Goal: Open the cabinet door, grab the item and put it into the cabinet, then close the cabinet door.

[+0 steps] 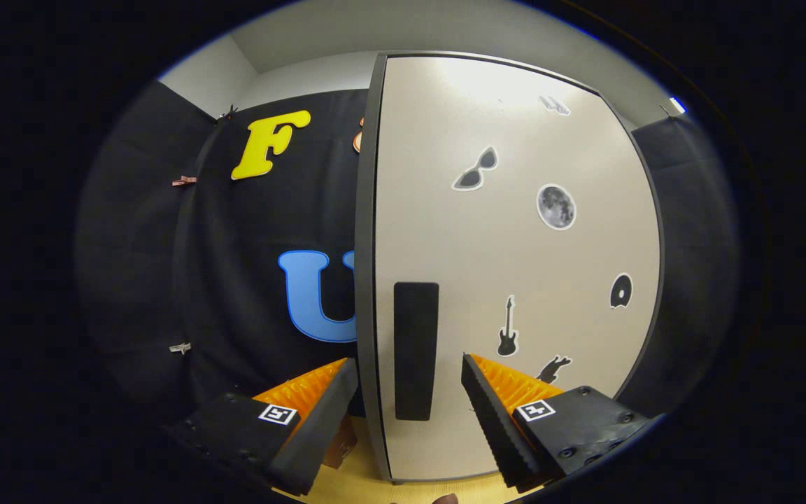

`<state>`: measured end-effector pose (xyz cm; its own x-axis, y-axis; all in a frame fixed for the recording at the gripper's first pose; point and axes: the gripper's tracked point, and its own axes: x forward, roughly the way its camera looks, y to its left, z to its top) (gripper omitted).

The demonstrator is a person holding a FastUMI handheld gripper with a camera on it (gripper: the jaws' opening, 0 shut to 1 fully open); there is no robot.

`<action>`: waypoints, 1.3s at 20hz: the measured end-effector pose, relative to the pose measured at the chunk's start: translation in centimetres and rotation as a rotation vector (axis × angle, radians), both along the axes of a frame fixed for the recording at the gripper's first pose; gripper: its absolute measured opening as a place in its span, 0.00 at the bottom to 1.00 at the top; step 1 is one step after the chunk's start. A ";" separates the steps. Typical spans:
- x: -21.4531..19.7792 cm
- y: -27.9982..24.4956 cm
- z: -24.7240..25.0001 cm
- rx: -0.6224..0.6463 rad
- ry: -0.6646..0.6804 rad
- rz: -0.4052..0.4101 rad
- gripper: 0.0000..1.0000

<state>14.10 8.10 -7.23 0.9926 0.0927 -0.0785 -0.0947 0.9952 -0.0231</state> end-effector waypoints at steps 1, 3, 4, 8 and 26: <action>0.7 0.1 -0.2 -0.009 -0.003 -0.009 0.97; 1.9 -0.2 -0.5 -0.008 -0.002 -0.035 0.92; 2.4 -0.2 -0.5 0.004 -0.003 -0.044 0.84; 3.3 -0.8 -0.6 -0.021 -0.037 -0.086 0.57; -2.5 -2.1 0.3 0.059 0.048 0.133 0.20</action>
